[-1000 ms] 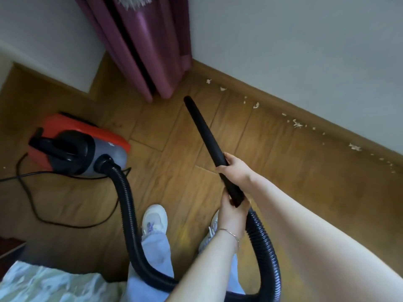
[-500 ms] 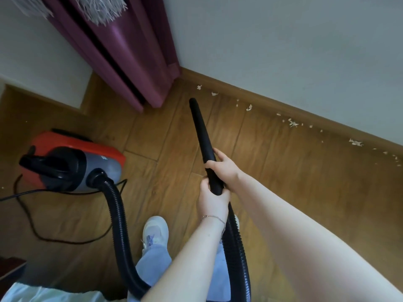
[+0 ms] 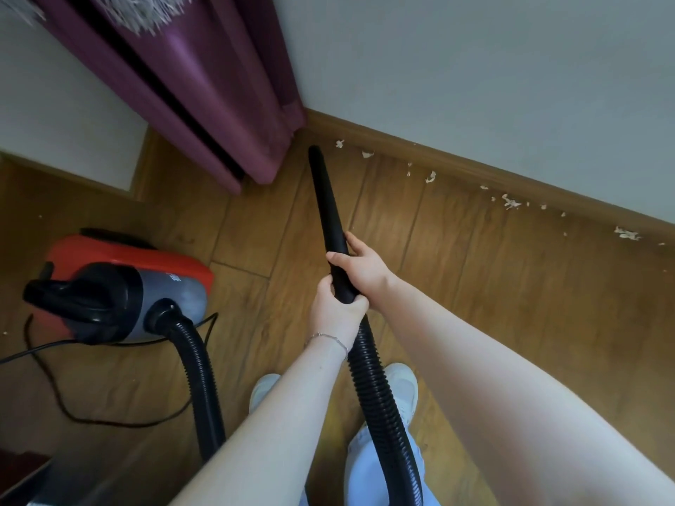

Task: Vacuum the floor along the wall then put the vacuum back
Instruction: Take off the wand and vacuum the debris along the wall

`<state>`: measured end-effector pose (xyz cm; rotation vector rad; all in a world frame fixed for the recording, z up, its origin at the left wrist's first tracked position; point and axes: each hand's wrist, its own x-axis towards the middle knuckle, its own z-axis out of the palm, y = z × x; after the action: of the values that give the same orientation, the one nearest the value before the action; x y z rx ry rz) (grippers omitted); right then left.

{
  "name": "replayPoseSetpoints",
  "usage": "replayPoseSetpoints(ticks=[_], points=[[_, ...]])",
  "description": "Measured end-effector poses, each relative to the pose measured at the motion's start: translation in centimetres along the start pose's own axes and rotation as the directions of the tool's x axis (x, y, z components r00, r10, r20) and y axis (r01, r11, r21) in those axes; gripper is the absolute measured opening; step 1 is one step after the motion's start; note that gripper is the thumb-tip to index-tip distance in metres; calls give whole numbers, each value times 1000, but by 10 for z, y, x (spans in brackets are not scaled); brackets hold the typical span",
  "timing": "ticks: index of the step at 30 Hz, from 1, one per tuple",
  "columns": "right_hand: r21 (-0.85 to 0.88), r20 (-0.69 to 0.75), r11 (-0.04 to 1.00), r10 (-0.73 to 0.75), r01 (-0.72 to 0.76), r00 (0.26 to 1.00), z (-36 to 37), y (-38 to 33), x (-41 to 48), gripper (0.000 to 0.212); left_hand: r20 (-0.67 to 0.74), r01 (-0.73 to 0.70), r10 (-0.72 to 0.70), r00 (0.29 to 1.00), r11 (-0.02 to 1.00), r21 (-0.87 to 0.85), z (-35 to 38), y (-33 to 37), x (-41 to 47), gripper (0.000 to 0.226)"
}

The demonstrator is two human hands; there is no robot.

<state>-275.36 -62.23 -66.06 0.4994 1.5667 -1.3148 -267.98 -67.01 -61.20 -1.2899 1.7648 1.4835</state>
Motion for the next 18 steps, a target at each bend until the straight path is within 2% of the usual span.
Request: replayPoseSetpoints(ticks=[5,8,14,18], points=[[-63,-54,998,-24,21,998,8,-1,13,69,80,48,-43,996,997,-66,-4,-1,-2,67],[-89,-79,995,-54,47,995,10,1,19,56,123,73,-59,991,991,-111,-2,-4,-4,72],[-11,-156,1000,-22,20,987,-1,8,27,49,204,133,-105,973,983,-127,-2,-17,-7,79],[-34,-161,999,-23,18,987,-3,8,27,49,295,209,-156,943,965,-157,-1,-29,-16,80]])
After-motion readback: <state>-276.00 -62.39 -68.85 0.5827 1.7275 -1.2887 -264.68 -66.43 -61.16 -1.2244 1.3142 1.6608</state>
